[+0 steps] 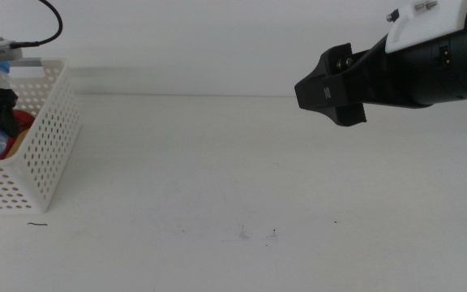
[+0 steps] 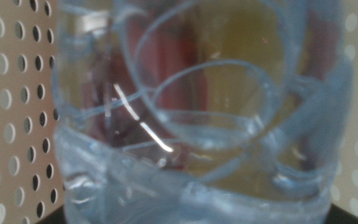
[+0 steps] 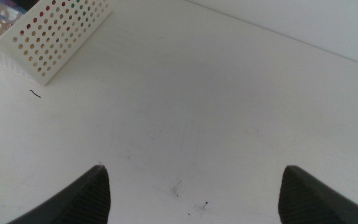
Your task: Use arms to grab the bottles and put them into the dustbin to the left of the table.
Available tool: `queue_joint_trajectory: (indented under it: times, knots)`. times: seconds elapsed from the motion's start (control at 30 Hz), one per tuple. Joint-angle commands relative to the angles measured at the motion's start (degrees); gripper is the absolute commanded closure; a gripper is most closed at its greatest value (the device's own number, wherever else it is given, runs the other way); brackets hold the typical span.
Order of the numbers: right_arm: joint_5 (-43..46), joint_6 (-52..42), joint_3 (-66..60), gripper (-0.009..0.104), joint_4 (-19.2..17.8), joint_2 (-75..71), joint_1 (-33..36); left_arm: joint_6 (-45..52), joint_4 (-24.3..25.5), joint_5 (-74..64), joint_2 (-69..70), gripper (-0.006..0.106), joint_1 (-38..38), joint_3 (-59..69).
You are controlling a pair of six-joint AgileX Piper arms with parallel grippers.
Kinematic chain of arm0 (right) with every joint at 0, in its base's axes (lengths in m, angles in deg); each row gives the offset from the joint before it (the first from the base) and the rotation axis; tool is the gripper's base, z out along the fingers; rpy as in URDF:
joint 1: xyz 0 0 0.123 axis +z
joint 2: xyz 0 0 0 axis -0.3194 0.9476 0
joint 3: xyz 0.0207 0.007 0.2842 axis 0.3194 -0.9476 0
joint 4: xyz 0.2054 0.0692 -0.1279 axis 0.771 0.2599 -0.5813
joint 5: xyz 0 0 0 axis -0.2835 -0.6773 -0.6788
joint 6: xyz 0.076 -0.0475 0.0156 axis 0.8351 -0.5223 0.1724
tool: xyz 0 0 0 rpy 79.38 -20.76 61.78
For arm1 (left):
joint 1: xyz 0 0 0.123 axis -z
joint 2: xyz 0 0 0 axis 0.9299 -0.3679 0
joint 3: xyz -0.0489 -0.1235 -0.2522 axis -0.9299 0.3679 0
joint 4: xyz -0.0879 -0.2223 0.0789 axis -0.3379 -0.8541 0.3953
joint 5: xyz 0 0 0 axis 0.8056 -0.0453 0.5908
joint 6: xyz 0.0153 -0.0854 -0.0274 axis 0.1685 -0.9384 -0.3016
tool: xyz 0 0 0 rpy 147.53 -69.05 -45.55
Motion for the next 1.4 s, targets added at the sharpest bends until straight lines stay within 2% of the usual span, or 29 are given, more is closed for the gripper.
queue_joint_trajectory:
  times: [0.0, 0.03, 0.07, 0.13, 0.2, 0.4, 0.47, 0.57, 0.6, 0.77, 0.9, 0.97, 1.03, 1.13, 1.37]
  knots:
    - [0.5, -0.6, 0.3, 0.005, -0.1, -0.1, 0.0, -0.4, -0.9, 0.8, 1.0, 0.073, 0.1, -0.3]
    - [0.5, -0.6, 0.3, 0.005, -0.1, -0.1, 0.0, -0.3, -0.9, 0.8, 1.0, 0.041, 0.1, -0.3]
    - [0.5, -0.6, 0.3, 0.005, -0.1, -0.1, 0.0, -0.5, -0.9, 0.8, 1.1, 0.026, 0.1, -0.3]
    - [0.5, -0.6, 0.3, 0.005, -0.1, -0.1, 0.0, -0.8, -0.9, 0.8, 1.2, 0.013, 0.1, -0.3]
    - [0.5, -0.6, 0.3, 0.005, -0.1, -0.1, 0.0, -2.9, -0.9, 0.8, 1.6, 0.007, 0.1, -0.3]
    - [0.5, -0.6, 0.3, 0.005, -0.1, -0.1, 0.0, -9.0, -2.2, 0.8, 6.0, 0.007, 0.1, -0.3]
    - [0.5, -0.6, 0.3, 0.005, -0.1, -0.1, 0.0, -10.5, -4.3, 0.8, 9.0, 0.007, 0.1, -0.3]
    - [0.5, -0.6, 0.3, 0.005, -0.1, -0.1, 0.0, -10.5, -10.2, 0.8, 14.2, 0.007, 0.8, -0.3]
    - [0.5, -0.6, 0.3, 0.005, -0.1, -0.1, 0.0, -10.4, -10.6, 0.8, 16.3, 0.007, 1.4, -0.3]
    - [0.5, -0.6, 0.3, 0.005, -0.1, -0.1, 0.0, -9.3, -9.0, 0.8, 27.8, 0.007, 8.1, -0.3]
    - [0.5, -0.6, 0.3, 0.005, -0.1, -0.1, 0.0, -9.5, -8.6, 0.8, 36.9, 0.007, 17.1, 0.7]
    - [0.5, -0.6, 0.3, 0.005, -0.1, -0.1, 0.0, -9.4, -6.5, 0.8, 40.7, 0.007, 21.0, 2.8]
    - [0.5, -0.6, 0.3, 0.005, -0.1, -0.1, 0.0, -10.1, -2.1, 1.9, 45.7, 0.007, 25.6, 6.6]
    - [0.5, -0.6, 0.3, 0.005, -0.1, -0.1, 0.0, -16.3, 2.6, 11.4, 53.3, 0.007, 30.3, 14.1]
    - [0.5, -0.6, 0.3, 0.005, -0.1, -0.1, 0.0, -15.3, 2.3, 26.9, 68.7, 0.007, 34.0, 34.6]
